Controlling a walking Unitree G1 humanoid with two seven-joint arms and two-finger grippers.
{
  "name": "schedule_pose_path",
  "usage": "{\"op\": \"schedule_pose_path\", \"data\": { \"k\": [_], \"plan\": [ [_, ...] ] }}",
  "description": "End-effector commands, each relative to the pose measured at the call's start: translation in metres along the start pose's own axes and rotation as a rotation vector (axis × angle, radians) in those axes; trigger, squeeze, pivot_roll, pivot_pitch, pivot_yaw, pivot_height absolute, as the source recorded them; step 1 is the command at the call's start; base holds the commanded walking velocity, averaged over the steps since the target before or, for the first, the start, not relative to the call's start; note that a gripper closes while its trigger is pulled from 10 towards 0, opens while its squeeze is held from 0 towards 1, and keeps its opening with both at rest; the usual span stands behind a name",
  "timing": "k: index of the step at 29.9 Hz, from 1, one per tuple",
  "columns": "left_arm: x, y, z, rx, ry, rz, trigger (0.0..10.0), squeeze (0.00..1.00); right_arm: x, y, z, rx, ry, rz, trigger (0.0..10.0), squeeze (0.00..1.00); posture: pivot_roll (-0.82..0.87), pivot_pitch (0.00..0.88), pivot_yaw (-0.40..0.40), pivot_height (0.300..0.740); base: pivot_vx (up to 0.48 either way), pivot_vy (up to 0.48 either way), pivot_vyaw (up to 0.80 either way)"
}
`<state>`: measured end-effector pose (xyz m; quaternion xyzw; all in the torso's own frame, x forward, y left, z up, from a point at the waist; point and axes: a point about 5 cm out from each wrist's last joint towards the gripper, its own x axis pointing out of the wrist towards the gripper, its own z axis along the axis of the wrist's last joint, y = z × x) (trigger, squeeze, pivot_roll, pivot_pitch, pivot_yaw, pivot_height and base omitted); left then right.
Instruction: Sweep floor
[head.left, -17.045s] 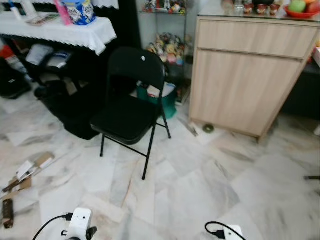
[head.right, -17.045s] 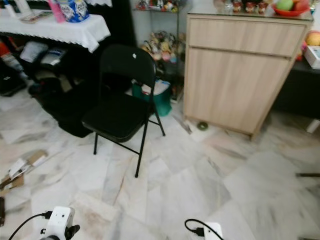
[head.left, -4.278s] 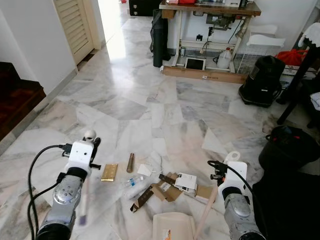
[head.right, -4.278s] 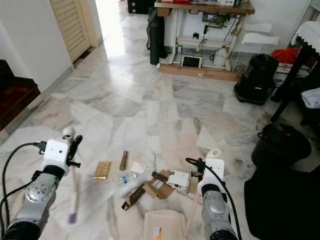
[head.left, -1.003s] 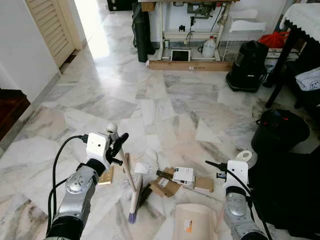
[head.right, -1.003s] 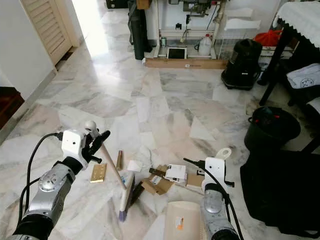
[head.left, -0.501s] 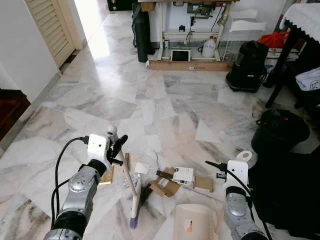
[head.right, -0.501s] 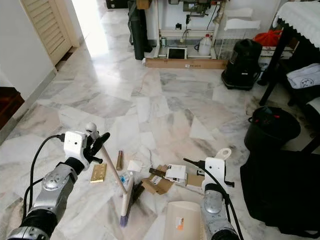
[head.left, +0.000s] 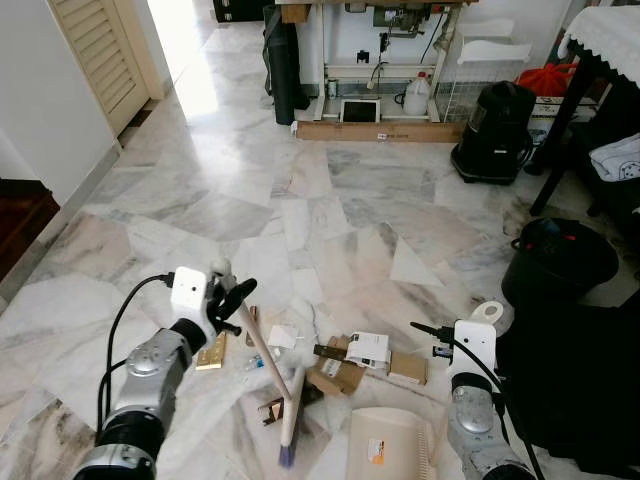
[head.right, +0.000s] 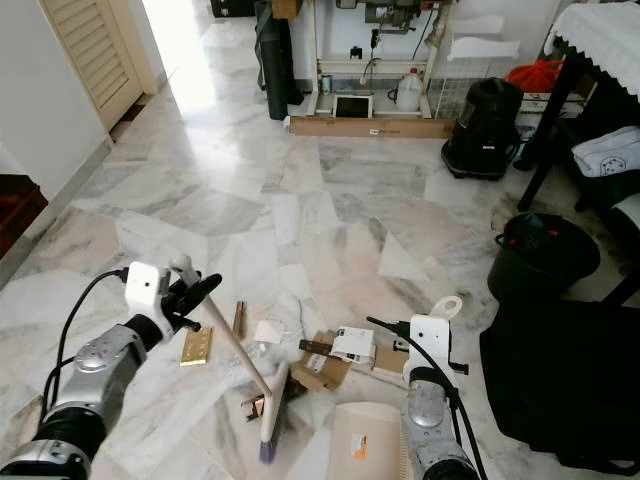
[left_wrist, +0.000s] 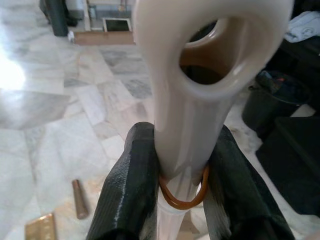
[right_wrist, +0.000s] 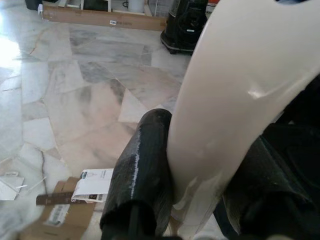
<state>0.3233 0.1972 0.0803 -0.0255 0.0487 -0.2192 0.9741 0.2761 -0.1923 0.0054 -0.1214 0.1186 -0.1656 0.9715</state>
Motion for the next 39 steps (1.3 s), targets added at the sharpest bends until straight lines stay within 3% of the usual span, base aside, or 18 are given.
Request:
{"op": "schedule_pose_path", "data": {
  "k": [1,9,16,27,39],
  "plan": [
    [-0.001,0.004,0.008,-0.015,-0.023,-0.009,10.0,0.00,-0.015,-0.009,-0.037,-0.103,0.165,0.008,10.0,0.00,0.02,0.063,0.038,0.740,0.000,0.000,0.00],
    [-0.005,0.019,0.045,0.029,-0.164,0.062,10.0,0.00,-0.015,-0.007,-0.036,-0.101,0.168,0.021,10.0,0.00,0.03,0.064,0.037,0.740,0.000,0.000,0.00],
    [-0.010,0.019,0.061,0.099,-0.219,0.089,10.0,0.00,-0.015,-0.006,-0.036,-0.100,0.170,0.024,10.0,0.00,0.03,0.063,0.037,0.740,0.000,0.000,0.00],
    [-0.017,0.014,0.051,0.270,-0.135,0.078,10.0,0.00,-0.016,-0.003,-0.036,-0.099,0.179,0.037,10.0,0.00,0.04,0.050,0.043,0.740,0.000,0.000,0.00],
    [-0.026,0.003,0.040,0.315,-0.076,0.040,10.0,0.00,-0.015,-0.002,-0.035,-0.101,0.178,0.044,10.0,0.00,0.05,0.024,0.043,0.740,0.000,0.000,0.00]
  ]
}}
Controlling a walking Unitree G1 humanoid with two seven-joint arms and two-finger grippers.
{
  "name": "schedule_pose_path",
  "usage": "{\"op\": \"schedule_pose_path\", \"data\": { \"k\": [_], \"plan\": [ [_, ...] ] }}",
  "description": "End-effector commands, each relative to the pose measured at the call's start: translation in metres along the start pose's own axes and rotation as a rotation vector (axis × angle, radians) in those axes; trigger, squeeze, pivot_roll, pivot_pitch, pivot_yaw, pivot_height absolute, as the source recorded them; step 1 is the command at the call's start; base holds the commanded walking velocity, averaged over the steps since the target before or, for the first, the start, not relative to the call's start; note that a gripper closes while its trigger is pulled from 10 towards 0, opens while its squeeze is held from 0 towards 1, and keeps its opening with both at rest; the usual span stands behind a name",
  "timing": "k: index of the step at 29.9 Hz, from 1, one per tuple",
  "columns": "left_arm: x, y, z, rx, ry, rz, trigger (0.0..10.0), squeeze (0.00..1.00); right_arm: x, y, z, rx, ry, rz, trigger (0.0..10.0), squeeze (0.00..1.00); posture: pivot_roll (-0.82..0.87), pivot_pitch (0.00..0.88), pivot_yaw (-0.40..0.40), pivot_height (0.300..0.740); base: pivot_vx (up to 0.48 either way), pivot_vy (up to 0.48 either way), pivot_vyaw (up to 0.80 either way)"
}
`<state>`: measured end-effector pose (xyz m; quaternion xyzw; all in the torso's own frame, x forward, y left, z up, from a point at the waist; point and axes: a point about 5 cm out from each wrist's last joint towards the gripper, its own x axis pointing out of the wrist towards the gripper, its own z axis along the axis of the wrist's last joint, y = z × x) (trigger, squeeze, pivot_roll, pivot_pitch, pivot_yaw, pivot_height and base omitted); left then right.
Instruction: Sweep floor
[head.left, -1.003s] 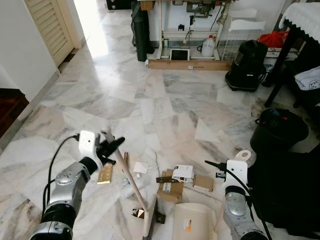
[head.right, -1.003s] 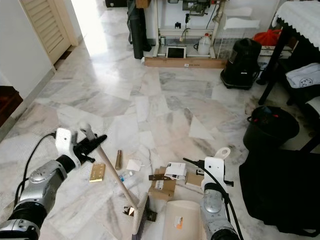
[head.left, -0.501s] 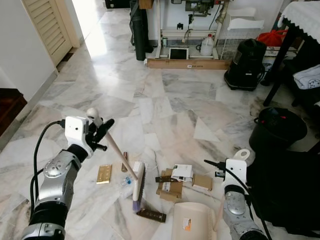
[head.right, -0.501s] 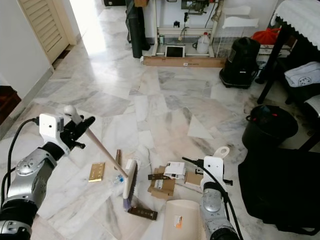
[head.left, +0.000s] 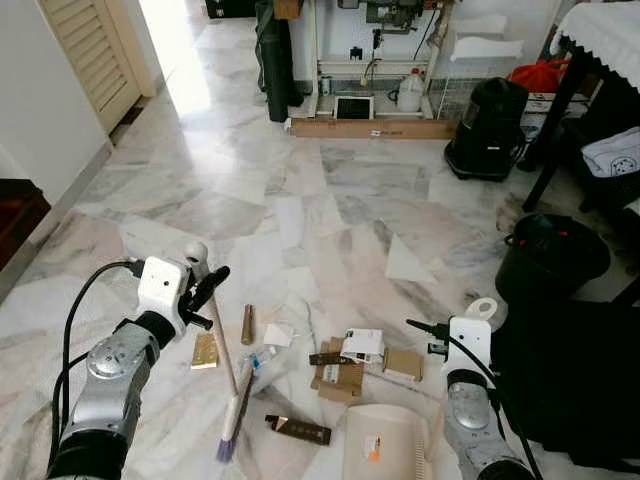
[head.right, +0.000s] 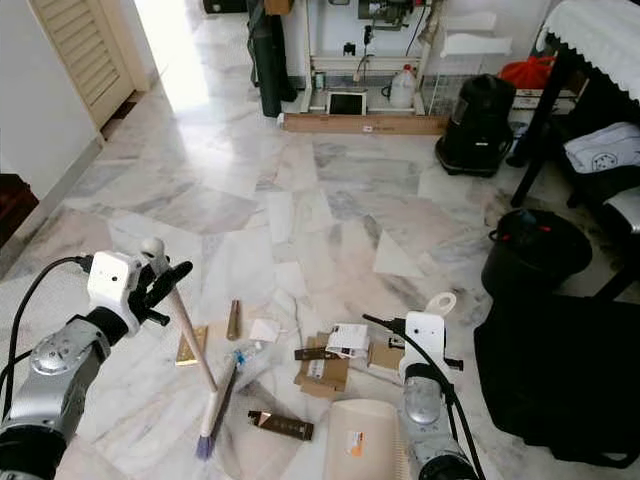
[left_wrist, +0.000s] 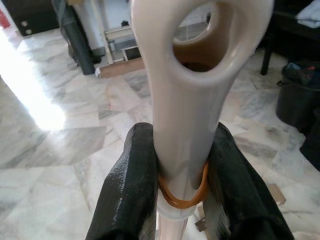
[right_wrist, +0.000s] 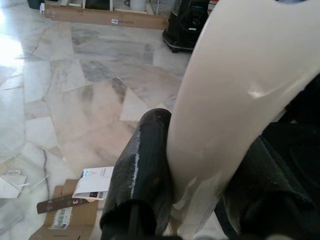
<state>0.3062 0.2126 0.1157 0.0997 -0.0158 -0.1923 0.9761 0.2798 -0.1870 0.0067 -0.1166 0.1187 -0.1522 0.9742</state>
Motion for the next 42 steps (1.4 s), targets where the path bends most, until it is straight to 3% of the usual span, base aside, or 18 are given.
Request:
{"op": "schedule_pose_path", "data": {
  "k": [1,6,14,22,28,37,42],
  "plan": [
    [-0.001,-0.001,0.005,0.037,0.001,-0.028,10.0,0.00,-0.016,-0.006,-0.038,-0.106,0.182,0.018,10.0,0.00,0.05,0.023,0.043,0.740,0.000,0.000,0.00],
    [-0.002,-0.006,-0.002,0.024,0.029,-0.040,10.0,0.00,-0.016,-0.006,-0.037,-0.104,0.179,0.019,10.0,0.00,0.04,0.027,0.044,0.740,0.000,0.000,0.00],
    [-0.010,0.003,0.011,0.087,-0.006,0.008,10.0,0.00,-0.016,-0.009,-0.039,-0.105,0.185,0.006,10.0,0.00,0.05,0.043,0.046,0.740,0.000,0.000,0.00],
    [-0.014,0.003,0.004,0.122,0.048,0.031,10.0,0.00,-0.016,-0.006,-0.039,-0.100,0.187,0.012,10.0,0.00,0.05,0.049,0.047,0.740,0.000,0.000,0.00],
    [-0.012,0.003,-0.010,0.155,0.141,0.075,10.0,0.00,-0.016,-0.007,-0.039,-0.101,0.189,0.009,10.0,0.00,0.05,0.049,0.048,0.740,0.000,0.000,0.00],
    [-0.007,-0.008,-0.026,0.060,0.171,0.067,10.0,0.00,-0.017,-0.006,-0.039,-0.097,0.189,0.011,10.0,0.00,0.05,0.054,0.047,0.740,0.000,0.000,0.00],
    [0.000,-0.015,-0.035,-0.055,0.172,0.065,10.0,0.00,-0.017,-0.004,-0.039,-0.086,0.190,0.029,10.0,0.00,0.04,0.056,0.047,0.740,0.000,0.000,0.00]
  ]
}}
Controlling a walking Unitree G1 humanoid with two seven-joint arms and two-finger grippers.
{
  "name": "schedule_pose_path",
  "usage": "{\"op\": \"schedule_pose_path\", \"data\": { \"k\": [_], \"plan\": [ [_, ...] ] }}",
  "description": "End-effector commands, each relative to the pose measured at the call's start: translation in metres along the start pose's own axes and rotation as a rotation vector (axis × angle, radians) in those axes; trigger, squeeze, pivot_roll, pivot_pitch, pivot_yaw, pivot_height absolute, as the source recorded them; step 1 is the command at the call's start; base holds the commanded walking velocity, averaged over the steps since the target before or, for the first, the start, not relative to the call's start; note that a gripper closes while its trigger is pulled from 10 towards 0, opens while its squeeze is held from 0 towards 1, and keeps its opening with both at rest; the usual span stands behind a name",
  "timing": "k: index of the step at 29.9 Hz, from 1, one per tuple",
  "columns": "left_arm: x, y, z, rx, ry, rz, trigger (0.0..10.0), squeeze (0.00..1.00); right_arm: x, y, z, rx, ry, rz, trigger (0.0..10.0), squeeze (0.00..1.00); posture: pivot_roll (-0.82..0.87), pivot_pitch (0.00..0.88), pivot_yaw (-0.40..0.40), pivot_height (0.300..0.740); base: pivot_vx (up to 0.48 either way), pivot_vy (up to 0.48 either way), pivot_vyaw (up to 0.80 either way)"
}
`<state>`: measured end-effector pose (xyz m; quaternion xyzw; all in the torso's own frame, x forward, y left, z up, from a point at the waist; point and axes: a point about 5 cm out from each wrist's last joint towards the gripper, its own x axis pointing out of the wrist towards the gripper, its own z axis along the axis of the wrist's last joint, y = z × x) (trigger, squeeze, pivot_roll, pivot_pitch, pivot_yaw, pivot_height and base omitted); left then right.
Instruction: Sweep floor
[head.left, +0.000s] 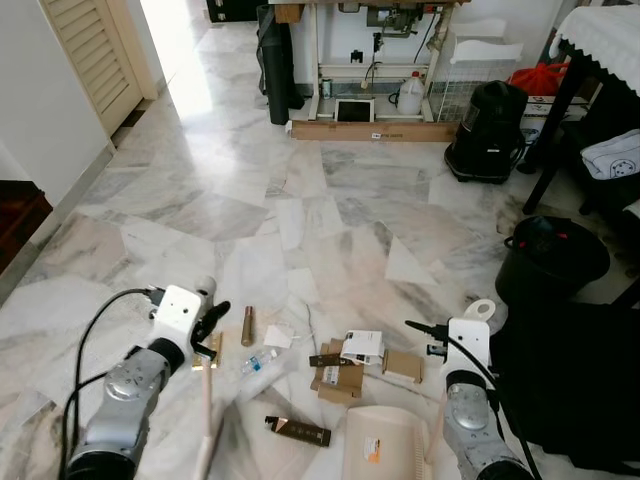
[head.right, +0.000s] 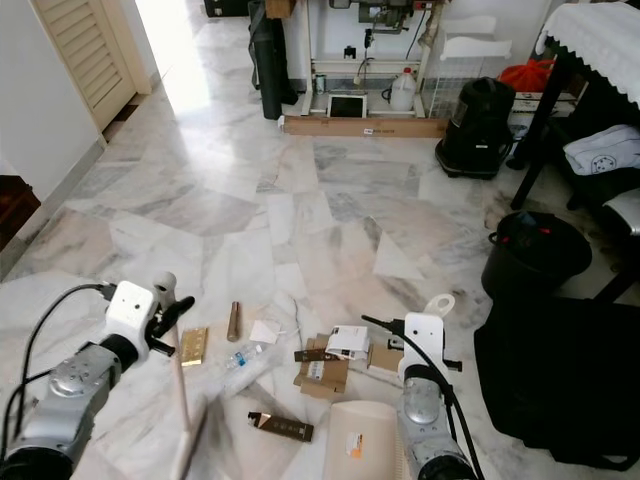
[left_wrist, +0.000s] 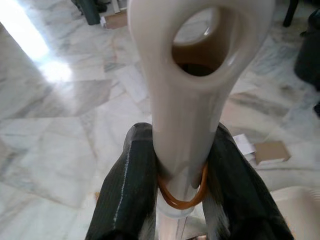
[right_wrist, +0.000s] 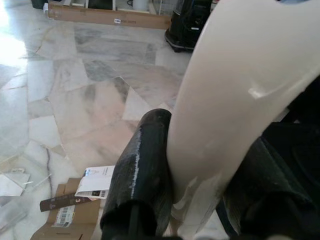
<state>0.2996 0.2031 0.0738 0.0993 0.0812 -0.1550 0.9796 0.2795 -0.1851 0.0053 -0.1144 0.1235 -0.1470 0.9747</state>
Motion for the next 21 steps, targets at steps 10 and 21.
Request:
{"op": "schedule_pose_path", "data": {
  "k": [10,21],
  "plan": [
    [0.0070,0.0028,0.0015,-0.128,-0.059,-0.029,10.0,0.00,-0.0176,-0.0032,-0.0394,-0.077,0.193,0.038,10.0,0.00,0.04,0.062,0.046,0.740,0.000,0.000,0.00],
    [0.0120,0.0039,0.0012,-0.182,-0.050,-0.099,10.0,0.00,-0.0186,-0.0025,-0.0408,-0.076,0.201,0.046,10.0,0.00,0.03,0.066,0.047,0.740,0.000,0.000,0.00]
  ]
}}
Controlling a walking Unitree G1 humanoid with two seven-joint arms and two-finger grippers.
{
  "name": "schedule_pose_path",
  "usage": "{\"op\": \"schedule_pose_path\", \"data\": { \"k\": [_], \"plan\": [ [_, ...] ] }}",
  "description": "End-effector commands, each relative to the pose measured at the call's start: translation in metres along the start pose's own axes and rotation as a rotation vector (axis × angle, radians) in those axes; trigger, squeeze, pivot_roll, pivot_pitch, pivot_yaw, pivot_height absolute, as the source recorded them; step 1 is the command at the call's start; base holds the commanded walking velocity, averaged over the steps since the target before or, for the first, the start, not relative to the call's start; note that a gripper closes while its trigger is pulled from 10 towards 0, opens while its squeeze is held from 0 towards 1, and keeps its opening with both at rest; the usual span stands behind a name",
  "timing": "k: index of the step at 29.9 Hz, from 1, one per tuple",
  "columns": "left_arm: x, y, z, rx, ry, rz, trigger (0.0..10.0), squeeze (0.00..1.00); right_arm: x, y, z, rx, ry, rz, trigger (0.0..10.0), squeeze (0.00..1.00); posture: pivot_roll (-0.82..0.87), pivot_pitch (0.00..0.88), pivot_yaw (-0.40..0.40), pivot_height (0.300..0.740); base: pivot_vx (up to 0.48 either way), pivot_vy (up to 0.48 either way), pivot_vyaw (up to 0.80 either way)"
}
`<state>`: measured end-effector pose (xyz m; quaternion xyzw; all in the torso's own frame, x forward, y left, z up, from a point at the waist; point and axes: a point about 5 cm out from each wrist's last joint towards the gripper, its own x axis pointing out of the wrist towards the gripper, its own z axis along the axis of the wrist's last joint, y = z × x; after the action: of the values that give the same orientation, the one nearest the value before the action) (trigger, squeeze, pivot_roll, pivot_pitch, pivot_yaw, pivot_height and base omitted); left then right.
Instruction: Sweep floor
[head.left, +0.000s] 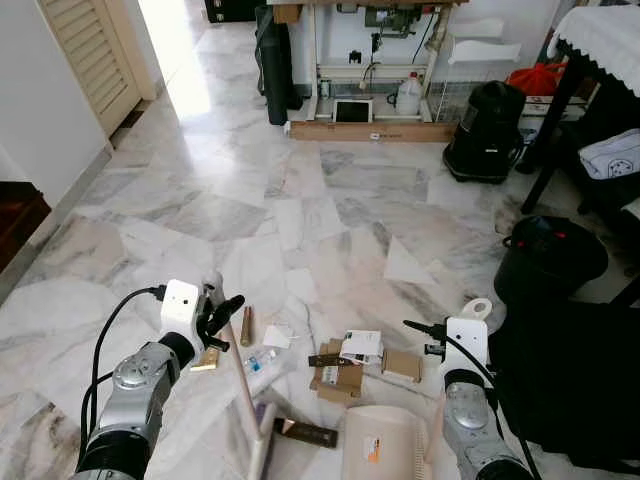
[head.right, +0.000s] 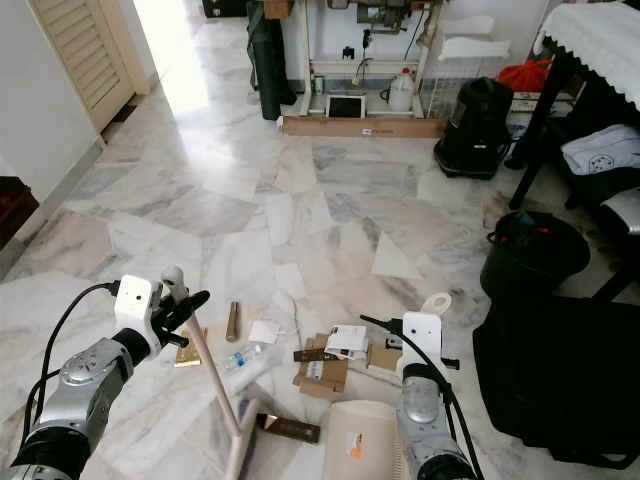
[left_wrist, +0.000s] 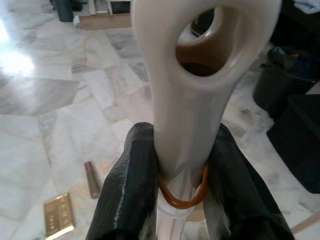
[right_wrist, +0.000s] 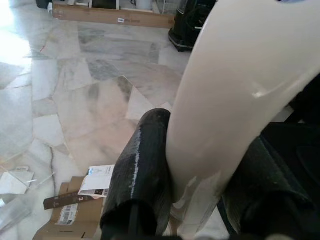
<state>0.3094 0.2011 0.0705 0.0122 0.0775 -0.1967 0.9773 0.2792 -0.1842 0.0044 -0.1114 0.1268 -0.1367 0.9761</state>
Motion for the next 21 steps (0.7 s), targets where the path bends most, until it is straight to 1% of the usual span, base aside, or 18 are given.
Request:
{"op": "schedule_pose_path", "data": {
  "k": [1,5,6,7,9,12,16,17,18,21],
  "plan": [
    [0.001,0.003,0.003,-0.019,-0.009,-0.003,10.0,0.00,-0.018,-0.003,-0.040,-0.077,0.198,0.024,10.0,0.00,0.03,0.066,0.047,0.740,0.000,0.000,0.00],
    [0.003,0.004,0.008,-0.063,-0.035,-0.015,10.0,0.00,-0.019,-0.003,-0.041,-0.077,0.200,0.026,10.0,0.00,0.03,0.066,0.046,0.740,0.000,0.000,0.00],
    [0.004,0.004,0.010,-0.086,-0.050,-0.020,10.0,0.00,-0.019,-0.003,-0.041,-0.077,0.200,0.027,10.0,0.00,0.03,0.067,0.046,0.740,0.000,0.000,0.00],
    [0.004,0.004,0.010,-0.086,-0.050,-0.020,10.0,0.00,-0.019,-0.003,-0.041,-0.077,0.200,0.027,10.0,0.00,0.03,0.067,0.046,0.740,0.000,0.000,0.00],
    [0.005,0.005,0.015,-0.126,-0.079,-0.036,10.0,0.00,-0.019,-0.003,-0.041,-0.078,0.201,0.027,10.0,0.00,0.03,0.066,0.046,0.740,0.000,0.000,0.00],
    [0.006,0.005,0.018,-0.159,-0.101,-0.044,10.0,0.00,-0.019,-0.003,-0.042,-0.079,0.201,0.029,10.0,0.00,0.03,0.063,0.044,0.740,0.000,0.000,0.00],
    [0.007,0.004,0.021,-0.172,-0.114,-0.051,10.0,0.00,-0.020,-0.002,-0.042,-0.079,0.201,0.033,10.0,0.00,0.03,0.059,0.044,0.740,0.000,0.000,0.00],
    [0.007,0.003,0.022,-0.183,-0.122,-0.057,10.0,0.00,-0.020,-0.002,-0.042,-0.079,0.202,0.034,10.0,0.00,0.03,0.058,0.044,0.740,0.000,0.000,0.00],
    [0.009,0.001,0.025,-0.212,-0.141,-0.069,10.0,0.00,-0.020,-0.002,-0.042,-0.080,0.201,0.037,10.0,0.00,0.03,0.056,0.042,0.740,0.000,0.000,0.00],
    [0.009,0.000,0.027,-0.233,-0.152,-0.083,10.0,0.00,-0.019,-0.002,-0.041,-0.081,0.200,0.039,10.0,0.00,0.03,0.051,0.042,0.740,0.000,0.000,0.00]
  ]
}}
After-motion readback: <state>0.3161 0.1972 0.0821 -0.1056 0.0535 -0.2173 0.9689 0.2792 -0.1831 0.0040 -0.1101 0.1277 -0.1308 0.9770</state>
